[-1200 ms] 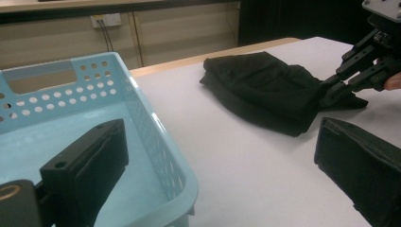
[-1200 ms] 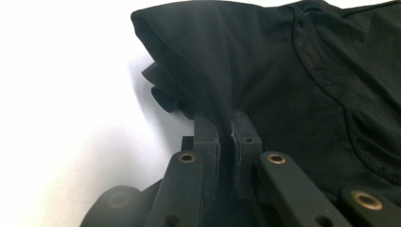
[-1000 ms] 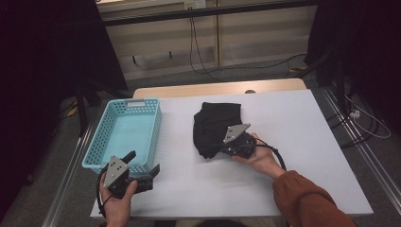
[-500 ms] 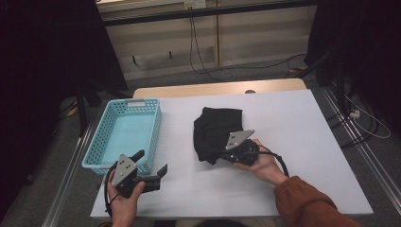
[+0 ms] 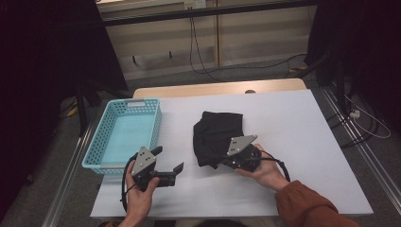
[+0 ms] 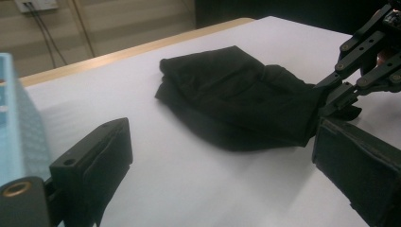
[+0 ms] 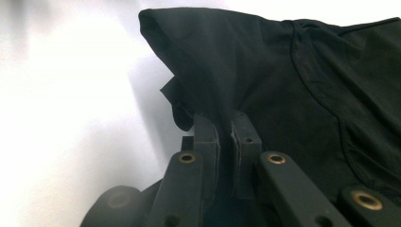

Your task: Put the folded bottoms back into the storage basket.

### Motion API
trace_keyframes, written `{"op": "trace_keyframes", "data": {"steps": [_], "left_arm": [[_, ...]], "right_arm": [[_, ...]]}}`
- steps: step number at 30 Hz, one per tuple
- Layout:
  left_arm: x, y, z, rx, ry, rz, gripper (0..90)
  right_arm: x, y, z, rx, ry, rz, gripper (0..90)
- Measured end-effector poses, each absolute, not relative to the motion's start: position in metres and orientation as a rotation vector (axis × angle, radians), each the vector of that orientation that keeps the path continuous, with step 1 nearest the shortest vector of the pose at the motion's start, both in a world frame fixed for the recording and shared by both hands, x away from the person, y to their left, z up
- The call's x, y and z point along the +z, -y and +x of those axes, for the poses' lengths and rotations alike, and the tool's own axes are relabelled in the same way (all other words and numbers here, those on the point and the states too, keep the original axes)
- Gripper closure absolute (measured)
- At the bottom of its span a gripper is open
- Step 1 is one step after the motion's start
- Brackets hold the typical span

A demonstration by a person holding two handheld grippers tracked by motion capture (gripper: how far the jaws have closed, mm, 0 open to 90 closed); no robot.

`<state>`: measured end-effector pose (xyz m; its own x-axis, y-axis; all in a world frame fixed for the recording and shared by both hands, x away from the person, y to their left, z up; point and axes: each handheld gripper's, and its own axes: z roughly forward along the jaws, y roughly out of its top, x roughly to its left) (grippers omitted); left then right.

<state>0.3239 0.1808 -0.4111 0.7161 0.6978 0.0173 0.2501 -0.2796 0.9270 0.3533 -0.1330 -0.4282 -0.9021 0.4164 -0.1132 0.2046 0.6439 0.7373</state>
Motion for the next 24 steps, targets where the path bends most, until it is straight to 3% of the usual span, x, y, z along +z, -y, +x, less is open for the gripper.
{"op": "trace_keyframes", "data": {"steps": [7, 24], "left_arm": [[-0.411, -0.163, 0.343, 0.450, -0.702, 1.899, 8.3], [-0.421, -0.139, 0.389, 0.445, -0.758, 1.892, 7.3]], "right_arm": [[-0.428, 0.131, 0.346, 1.113, -2.594, 0.488, 84.4], [-0.425, 0.128, 0.327, 1.140, -2.604, 0.482, 84.5]]}}
